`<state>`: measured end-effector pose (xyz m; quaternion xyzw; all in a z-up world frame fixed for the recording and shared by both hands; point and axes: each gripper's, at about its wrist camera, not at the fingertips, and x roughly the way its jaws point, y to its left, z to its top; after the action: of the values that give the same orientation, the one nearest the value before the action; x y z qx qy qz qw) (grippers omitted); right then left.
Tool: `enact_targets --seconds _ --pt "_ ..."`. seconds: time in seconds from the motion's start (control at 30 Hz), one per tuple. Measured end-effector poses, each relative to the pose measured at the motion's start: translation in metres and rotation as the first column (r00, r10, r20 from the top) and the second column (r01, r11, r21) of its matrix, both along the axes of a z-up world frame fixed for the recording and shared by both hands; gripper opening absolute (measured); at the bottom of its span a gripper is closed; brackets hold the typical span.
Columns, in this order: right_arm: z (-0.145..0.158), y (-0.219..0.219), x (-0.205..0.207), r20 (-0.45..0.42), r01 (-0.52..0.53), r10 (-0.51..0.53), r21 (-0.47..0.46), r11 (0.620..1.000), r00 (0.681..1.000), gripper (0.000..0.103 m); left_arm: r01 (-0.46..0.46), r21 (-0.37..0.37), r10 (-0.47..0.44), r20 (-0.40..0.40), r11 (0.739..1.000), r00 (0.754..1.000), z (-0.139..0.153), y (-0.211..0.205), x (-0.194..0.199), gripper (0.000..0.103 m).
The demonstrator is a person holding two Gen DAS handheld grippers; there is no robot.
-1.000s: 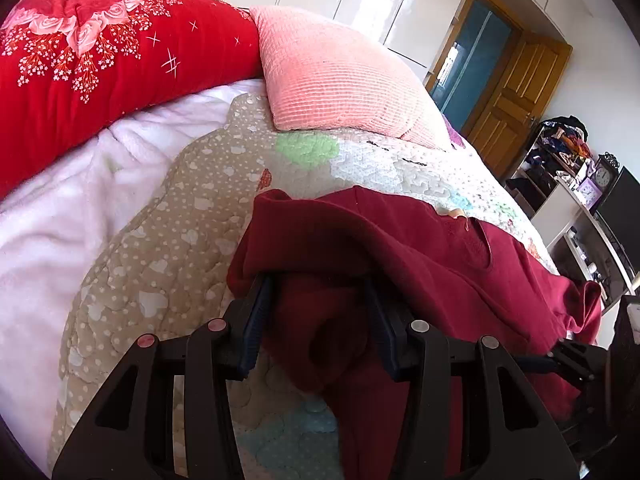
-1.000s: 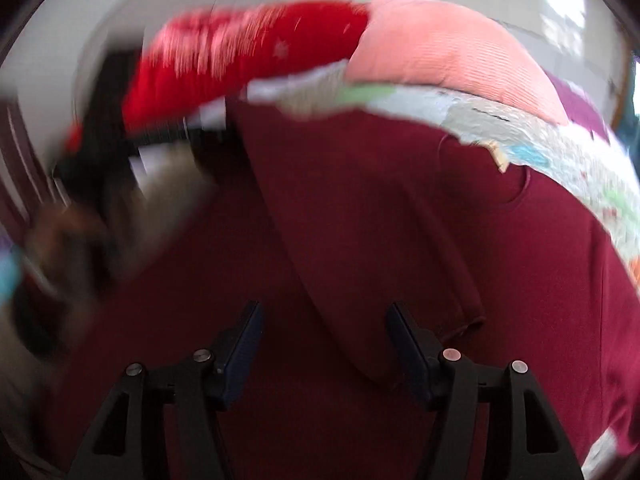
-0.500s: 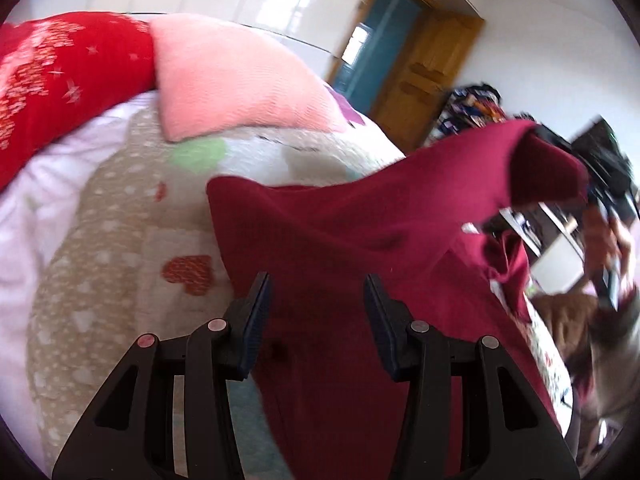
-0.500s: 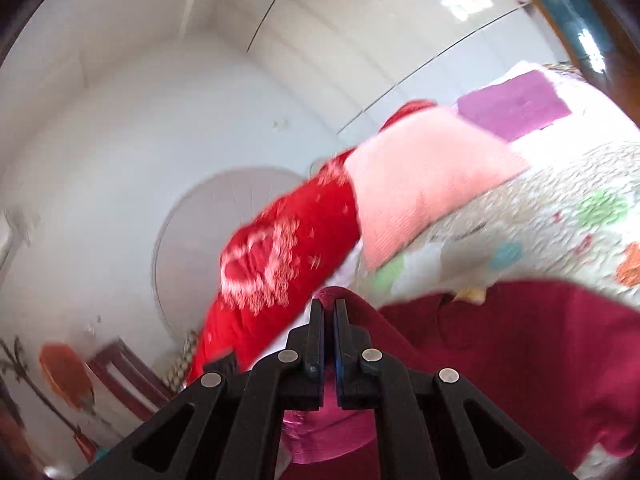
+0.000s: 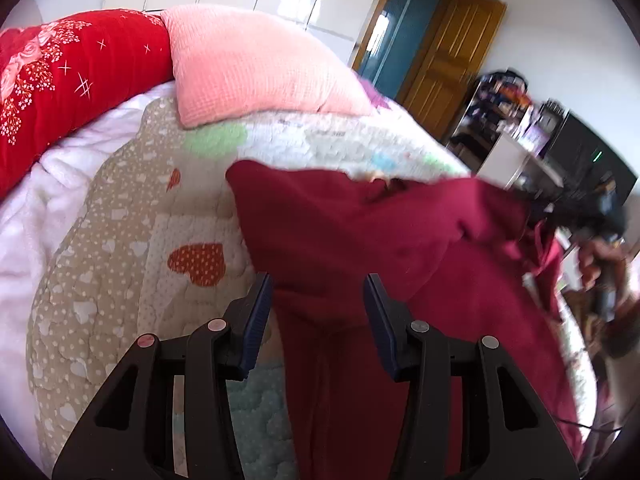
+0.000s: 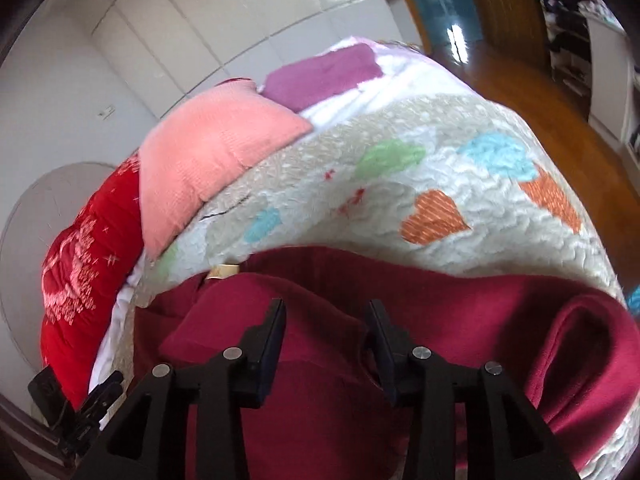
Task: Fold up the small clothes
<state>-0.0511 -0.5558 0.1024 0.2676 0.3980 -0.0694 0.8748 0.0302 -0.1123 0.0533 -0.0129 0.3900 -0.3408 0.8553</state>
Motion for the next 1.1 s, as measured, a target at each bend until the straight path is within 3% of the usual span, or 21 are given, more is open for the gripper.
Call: enact_targets --seconds 0.13,0.23,0.3,0.37,0.47,0.53,0.63,0.7,0.73,0.77,0.87,1.0,1.1 --pt "0.025 0.055 0.01 0.072 -0.182 0.186 -0.059 0.981 0.98 0.04 -0.008 0.08 0.008 0.001 0.997 1.0 -0.009 -0.009 -0.001 0.046" --pt "0.01 0.123 0.034 0.074 -0.421 0.421 -0.02 0.907 0.904 0.041 -0.039 0.075 0.039 -0.004 0.996 0.999 -0.009 -0.001 0.002 0.046" --pt "0.0 0.158 0.04 0.06 -0.5 0.501 -0.034 0.865 0.863 0.041 -0.08 0.067 0.08 0.001 0.995 0.997 -0.005 0.009 0.006 0.047" --pt "-0.013 0.196 0.041 0.042 -0.6 0.601 -0.048 0.799 0.798 0.041 -0.14 0.059 0.14 -0.001 0.988 0.99 -0.001 0.021 0.013 0.047" --pt "-0.03 0.231 0.032 -0.004 -0.667 0.672 -0.122 0.735 0.74 0.042 -0.205 0.016 0.205 -0.029 0.979 0.978 0.002 0.037 0.019 0.046" --pt "-0.04 0.247 0.027 -0.058 -0.666 0.673 -0.223 0.712 0.738 0.046 -0.225 -0.019 0.224 -0.053 0.974 0.973 0.003 0.044 0.022 0.046" --pt "-0.05 0.274 0.026 -0.128 -0.658 0.674 -0.408 0.633 0.728 0.046 -0.249 -0.018 0.247 -0.054 0.968 0.967 0.005 0.048 0.022 0.047" --pt "-0.057 0.285 0.035 -0.16 -0.61 0.632 -0.515 0.602 0.758 0.043 -0.257 -0.017 0.256 -0.056 0.966 0.965 0.006 0.049 0.023 0.047" --pt "-0.059 0.287 0.042 -0.158 -0.595 0.616 -0.52 0.613 0.772 0.023 -0.263 -0.019 0.261 -0.057 0.965 0.964 0.008 0.05 0.023 0.046" --pt "-0.058 0.286 0.05 -0.126 -0.594 0.614 -0.462 0.659 0.779 0.015 -0.268 -0.023 0.266 -0.056 0.963 0.962 0.009 0.052 0.023 0.046" --pt "-0.046 0.295 0.065 -0.014 -0.577 0.607 -0.328 0.748 0.794 0.014 -0.295 -0.055 0.293 -0.045 0.954 0.955 0.018 0.059 0.022 0.046" --pt "-0.053 0.328 0.077 -0.01 -0.636 0.655 -0.254 0.729 0.755 0.014 -0.317 -0.088 0.314 -0.05 0.944 0.948 0.022 0.064 0.023 0.047" --pt "-0.052 0.316 0.073 -0.013 -0.636 0.644 -0.173 0.752 0.765 0.017 -0.3 -0.085 0.295 -0.061 0.95 0.953 0.02 0.058 0.023 0.049"
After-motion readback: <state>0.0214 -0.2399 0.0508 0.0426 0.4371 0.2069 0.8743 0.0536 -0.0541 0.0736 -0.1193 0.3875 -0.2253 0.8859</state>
